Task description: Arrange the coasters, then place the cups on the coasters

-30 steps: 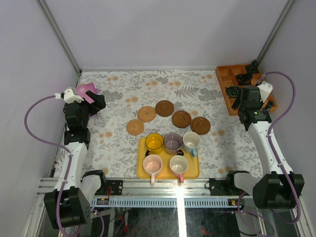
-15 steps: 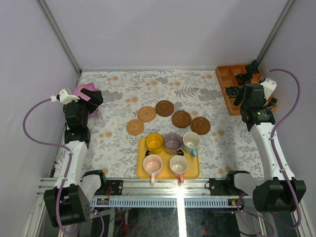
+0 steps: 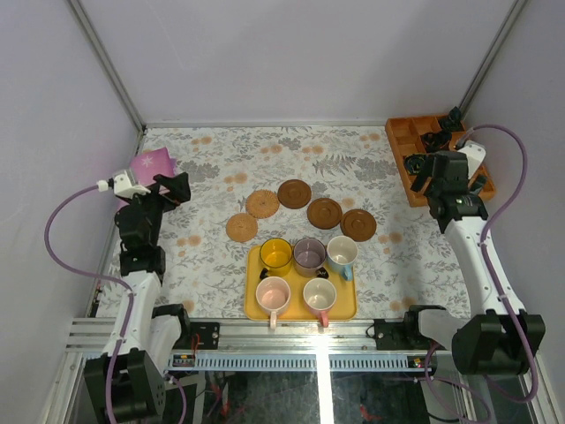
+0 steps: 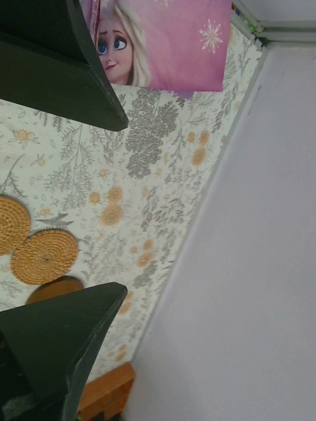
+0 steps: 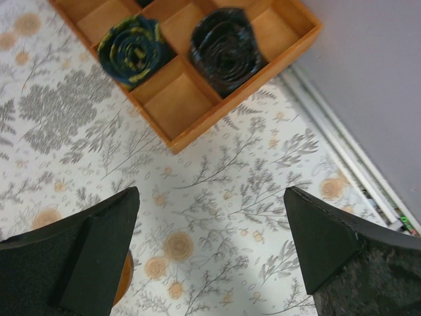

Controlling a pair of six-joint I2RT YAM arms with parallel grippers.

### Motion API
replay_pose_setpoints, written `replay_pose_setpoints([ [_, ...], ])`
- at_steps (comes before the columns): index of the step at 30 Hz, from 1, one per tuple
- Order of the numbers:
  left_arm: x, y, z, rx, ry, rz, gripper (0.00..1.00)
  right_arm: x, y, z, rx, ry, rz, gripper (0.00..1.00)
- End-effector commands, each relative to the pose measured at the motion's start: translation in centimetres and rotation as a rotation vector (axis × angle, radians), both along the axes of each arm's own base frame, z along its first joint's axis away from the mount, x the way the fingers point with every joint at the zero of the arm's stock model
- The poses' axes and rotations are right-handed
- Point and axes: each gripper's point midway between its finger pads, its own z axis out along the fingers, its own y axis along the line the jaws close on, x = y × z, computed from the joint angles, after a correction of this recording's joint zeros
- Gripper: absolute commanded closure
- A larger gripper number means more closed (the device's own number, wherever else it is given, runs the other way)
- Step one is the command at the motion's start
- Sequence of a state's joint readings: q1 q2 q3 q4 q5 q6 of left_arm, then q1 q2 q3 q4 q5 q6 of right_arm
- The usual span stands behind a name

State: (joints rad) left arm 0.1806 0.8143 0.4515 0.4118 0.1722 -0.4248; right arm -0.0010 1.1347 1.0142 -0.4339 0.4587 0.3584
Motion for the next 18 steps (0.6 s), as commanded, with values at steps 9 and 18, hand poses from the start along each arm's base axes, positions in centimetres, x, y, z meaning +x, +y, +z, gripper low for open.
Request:
replay_pose_setpoints([
  [9,3.7,-2.6,-3.4,-0.053,0.275,-0.206,0.00,4.0,4.5,-2.1,0.159,0.024,0.214,0.01],
  [18,4.1,-5.9,-7.4,-0.011,0.398,-0.321,0.02,4.5,9.2,-6.7,0.274,0.161,0.391,0.43],
])
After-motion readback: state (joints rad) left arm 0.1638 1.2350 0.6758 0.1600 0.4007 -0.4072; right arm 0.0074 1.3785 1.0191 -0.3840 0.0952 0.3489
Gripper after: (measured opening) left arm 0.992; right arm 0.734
